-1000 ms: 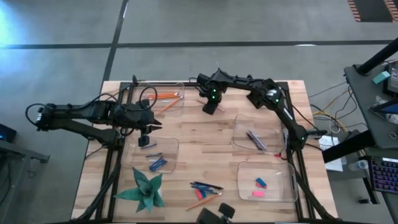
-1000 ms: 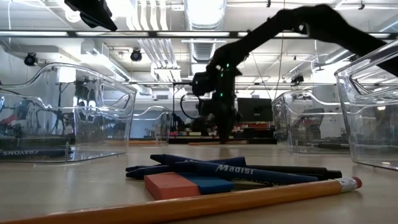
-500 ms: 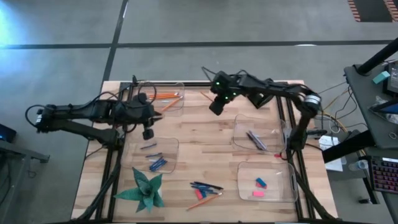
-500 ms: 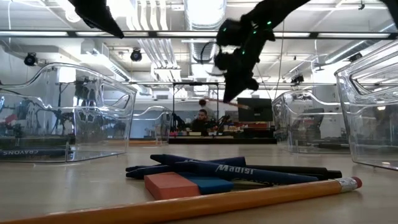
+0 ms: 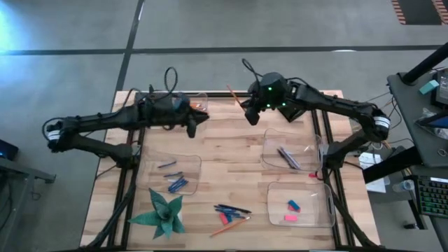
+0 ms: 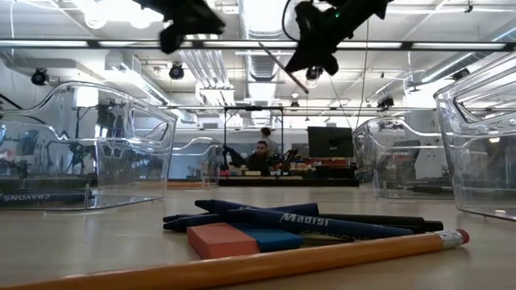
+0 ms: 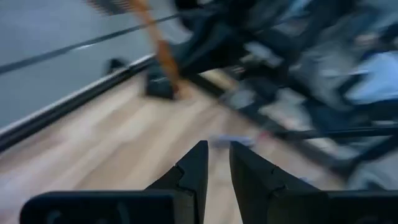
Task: Sort crayons/erasers/pens/pencils in bins
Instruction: Put the pencil into the top left transparent bin
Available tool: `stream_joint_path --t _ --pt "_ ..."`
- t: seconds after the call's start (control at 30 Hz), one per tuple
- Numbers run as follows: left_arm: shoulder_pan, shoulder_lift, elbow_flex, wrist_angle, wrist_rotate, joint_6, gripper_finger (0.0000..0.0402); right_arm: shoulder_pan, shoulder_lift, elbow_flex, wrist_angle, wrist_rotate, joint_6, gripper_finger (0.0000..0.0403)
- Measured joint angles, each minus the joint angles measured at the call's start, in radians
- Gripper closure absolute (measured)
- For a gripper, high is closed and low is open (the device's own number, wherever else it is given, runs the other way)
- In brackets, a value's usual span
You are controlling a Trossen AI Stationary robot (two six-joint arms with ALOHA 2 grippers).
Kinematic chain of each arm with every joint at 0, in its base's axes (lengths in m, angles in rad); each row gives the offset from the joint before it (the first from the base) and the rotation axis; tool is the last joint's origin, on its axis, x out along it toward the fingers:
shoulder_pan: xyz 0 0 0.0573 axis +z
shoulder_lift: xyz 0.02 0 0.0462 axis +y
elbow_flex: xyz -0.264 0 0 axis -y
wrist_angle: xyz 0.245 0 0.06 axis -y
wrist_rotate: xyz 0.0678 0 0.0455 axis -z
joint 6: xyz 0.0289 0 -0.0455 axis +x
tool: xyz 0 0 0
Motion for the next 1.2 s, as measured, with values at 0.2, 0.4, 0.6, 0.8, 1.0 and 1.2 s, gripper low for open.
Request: stream_joint_path --t 0.2,0.4,0.6,0.8,1.0,1.2 --pt "0.065 0.133 0.000 0.260 0.312 0.004 0.0341 0.004 -0.049 0.000 -0.004 -0.038 -0.042 0.0391" --pt "0.179 0.197 0.006 0.265 0.278 0.121 0.0298 0.004 -0.075 0.000 -0.004 -0.052 -0.060 0.0390" --pt "0.315 0.221 0.006 0.301 0.287 0.011 0.0272 0.004 -0.076 0.000 -0.001 -0.049 -0.053 0.0390" --pt "0.326 0.242 0.006 0.533 0.534 -0.031 0.0247 0.006 -0.048 0.000 0.067 -0.049 -0.040 0.0390" --pt "0.327 0.264 0.006 0.624 0.529 -0.062 0.0205 0.008 -0.024 0.027 0.105 -0.052 -0.024 0.0390" --pt "0.326 0.281 0.007 0.669 0.455 -0.075 0.0185 0.008 -0.018 0.052 0.113 -0.052 -0.019 0.0390"
